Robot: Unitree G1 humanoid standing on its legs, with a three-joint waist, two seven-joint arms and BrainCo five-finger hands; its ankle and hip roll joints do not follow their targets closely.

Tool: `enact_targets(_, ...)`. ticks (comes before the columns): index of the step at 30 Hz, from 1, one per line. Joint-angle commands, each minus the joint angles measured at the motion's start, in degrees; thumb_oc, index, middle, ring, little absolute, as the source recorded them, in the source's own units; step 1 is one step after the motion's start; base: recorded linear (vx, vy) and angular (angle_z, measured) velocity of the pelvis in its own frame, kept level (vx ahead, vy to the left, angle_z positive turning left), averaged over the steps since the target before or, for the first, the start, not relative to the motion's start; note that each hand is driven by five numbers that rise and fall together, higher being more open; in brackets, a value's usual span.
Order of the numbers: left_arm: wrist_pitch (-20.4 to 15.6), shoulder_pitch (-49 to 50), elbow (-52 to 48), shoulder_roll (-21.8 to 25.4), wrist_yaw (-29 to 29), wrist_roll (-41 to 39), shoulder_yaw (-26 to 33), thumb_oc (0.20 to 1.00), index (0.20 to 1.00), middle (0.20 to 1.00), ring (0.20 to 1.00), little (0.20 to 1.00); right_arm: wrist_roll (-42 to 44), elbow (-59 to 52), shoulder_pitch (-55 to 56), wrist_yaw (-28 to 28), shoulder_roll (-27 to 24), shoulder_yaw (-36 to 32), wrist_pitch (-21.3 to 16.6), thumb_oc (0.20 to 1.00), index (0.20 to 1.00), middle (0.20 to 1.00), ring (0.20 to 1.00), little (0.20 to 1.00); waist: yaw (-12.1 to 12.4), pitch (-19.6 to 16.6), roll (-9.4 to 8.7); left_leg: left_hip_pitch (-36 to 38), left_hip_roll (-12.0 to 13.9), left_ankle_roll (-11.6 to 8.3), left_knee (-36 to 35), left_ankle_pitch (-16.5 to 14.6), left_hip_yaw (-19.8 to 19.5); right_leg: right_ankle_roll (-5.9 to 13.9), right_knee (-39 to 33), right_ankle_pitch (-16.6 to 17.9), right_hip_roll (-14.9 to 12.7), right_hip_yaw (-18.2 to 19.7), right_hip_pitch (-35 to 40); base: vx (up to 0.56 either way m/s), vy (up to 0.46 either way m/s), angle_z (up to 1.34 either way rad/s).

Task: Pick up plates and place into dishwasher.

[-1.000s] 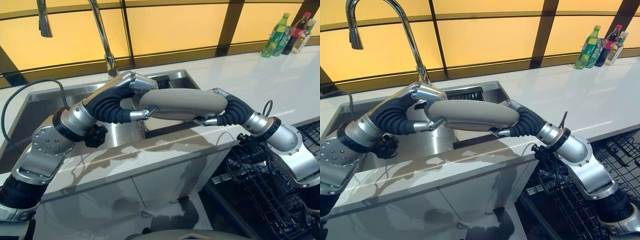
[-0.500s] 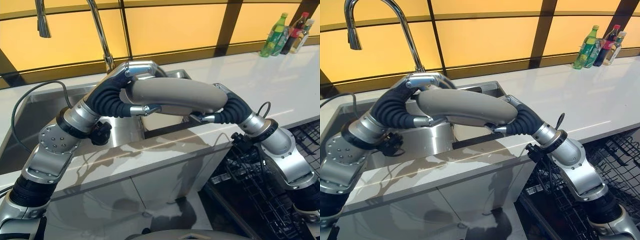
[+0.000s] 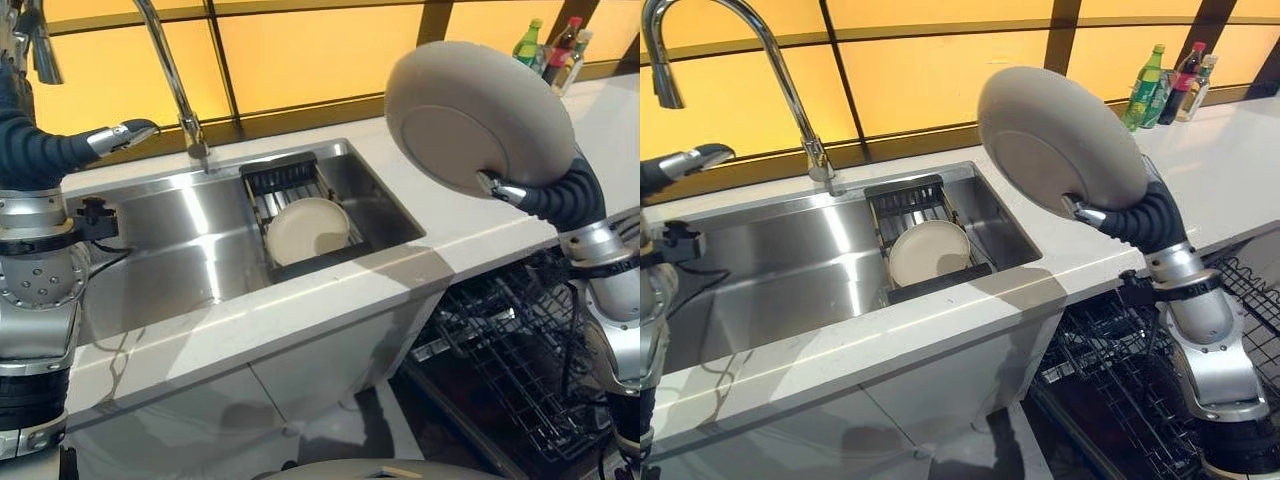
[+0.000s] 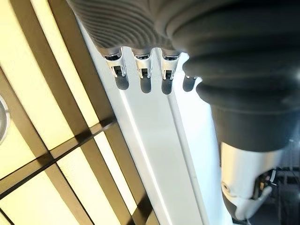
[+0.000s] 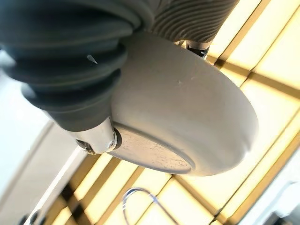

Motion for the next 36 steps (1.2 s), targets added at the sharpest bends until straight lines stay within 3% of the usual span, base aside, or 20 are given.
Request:
enact_targets(1, -0.31, -0.58, 4.52, 0.00, 1.65, 0.70, 2.61, 1.000, 1.000, 1.000, 1.000, 1.000, -1.06, 0.34, 0.87, -3.12, -1.08, -6.46, -3.28, 0.200, 0.200, 0.200, 0.200, 0.200, -2.69, -3.17, 1.27, 0.69, 0.09, 1.09, 1.70, -5.68, 0.13, 1.29, 5.90, -1.78, 0.38, -1.45, -3.67, 0.02, 0.022, -0.26)
enact_targets(14, 2.02, 3.19, 10.79, 1.34, 2.04, 1.53, 7.08, 1.000, 1.000, 1.000, 1.000, 1.000, -2.07, 6.61, 15.83, -3.79, 2.49, -17.00, -0.62, 0.200, 0.200, 0.200, 0.200, 0.200, -11.17, 0.03, 1.89, 2.84, -0.96, 2.83, 2.36, -8.36, 7.42, 4.37, 7.37, 0.69, -0.37, 4.85, -8.18, 0.01, -0.007, -0.37)
enact_targets(21, 2.70, 2.84, 16.07, 0.95, 5.51, 2.64, 6.47, 1.000, 1.000, 1.000, 1.000, 1.000, -1.29, 12.53, 18.12, -2.82, 3.74, -16.81, -1.21, 0.200, 0.200, 0.200, 0.200, 0.200, -14.06, 2.83, 3.14, 1.22, -1.58, 3.20, 2.45, -8.35, 9.90, 5.57, 8.25, 2.64, -0.70, 7.02, -13.69, -0.05, -0.050, -0.43)
enact_targets(27, 5.53, -0.26, 15.81, -0.36, 7.53, 4.78, 2.69, 1.000, 1.000, 1.000, 1.000, 1.000, 0.29, 17.76, 14.49, 0.10, 2.96, -12.91, 0.37, 0.200, 0.200, 0.200, 0.200, 0.200, -14.10, 5.87, 5.42, -2.07, -2.24, 2.86, 3.49, -7.58, 9.88, 5.23, 9.70, 2.41, -0.69, 7.80, -16.67, -0.06, -0.009, -0.26)
enact_targets(36, 7.79, -2.91, 12.10, -0.70, 5.94, 4.53, -0.27, 1.000, 1.000, 1.000, 1.000, 1.000, -1.20, 20.92, 8.75, 4.23, 0.97, -5.77, 4.07, 0.200, 0.200, 0.200, 0.200, 0.200, -11.04, 8.19, 5.63, -4.80, -1.66, 1.55, 4.59, -6.43, 7.08, 3.83, 9.91, 1.40, -0.69, 5.06, -16.47, -0.01, -0.109, 0.05)
